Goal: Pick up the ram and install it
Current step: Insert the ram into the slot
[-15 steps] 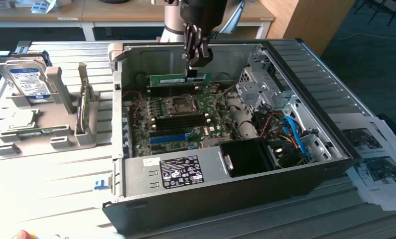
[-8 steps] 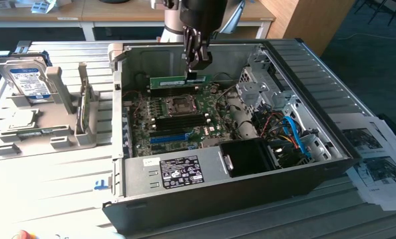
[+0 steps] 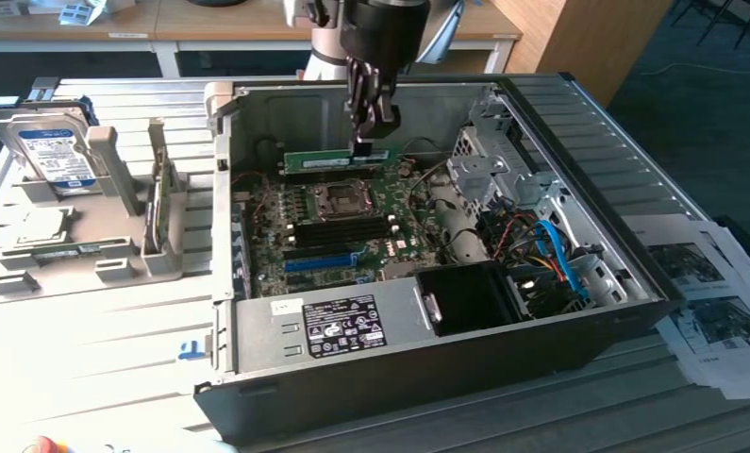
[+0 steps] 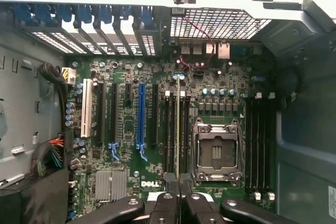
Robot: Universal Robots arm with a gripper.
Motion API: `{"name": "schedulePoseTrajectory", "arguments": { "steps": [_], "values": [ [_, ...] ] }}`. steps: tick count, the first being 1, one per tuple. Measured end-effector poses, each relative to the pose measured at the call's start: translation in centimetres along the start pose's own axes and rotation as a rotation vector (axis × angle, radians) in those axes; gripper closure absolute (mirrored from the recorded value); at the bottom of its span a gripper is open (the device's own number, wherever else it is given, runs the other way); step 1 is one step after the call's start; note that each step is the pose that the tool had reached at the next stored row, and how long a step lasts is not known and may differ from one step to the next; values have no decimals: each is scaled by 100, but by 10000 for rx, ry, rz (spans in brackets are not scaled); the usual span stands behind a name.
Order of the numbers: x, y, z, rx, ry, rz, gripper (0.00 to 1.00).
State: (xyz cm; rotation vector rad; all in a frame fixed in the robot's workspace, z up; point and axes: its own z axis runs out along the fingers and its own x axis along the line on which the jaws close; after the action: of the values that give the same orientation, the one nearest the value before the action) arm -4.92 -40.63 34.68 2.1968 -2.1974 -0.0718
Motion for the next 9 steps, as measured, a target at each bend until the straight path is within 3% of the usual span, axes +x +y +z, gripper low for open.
{"name": "schedulePoseTrajectory", "arguments": {
  "steps": [9],
  "values": [
    [1,-5,91,0,0,0,88]
  ]
}}
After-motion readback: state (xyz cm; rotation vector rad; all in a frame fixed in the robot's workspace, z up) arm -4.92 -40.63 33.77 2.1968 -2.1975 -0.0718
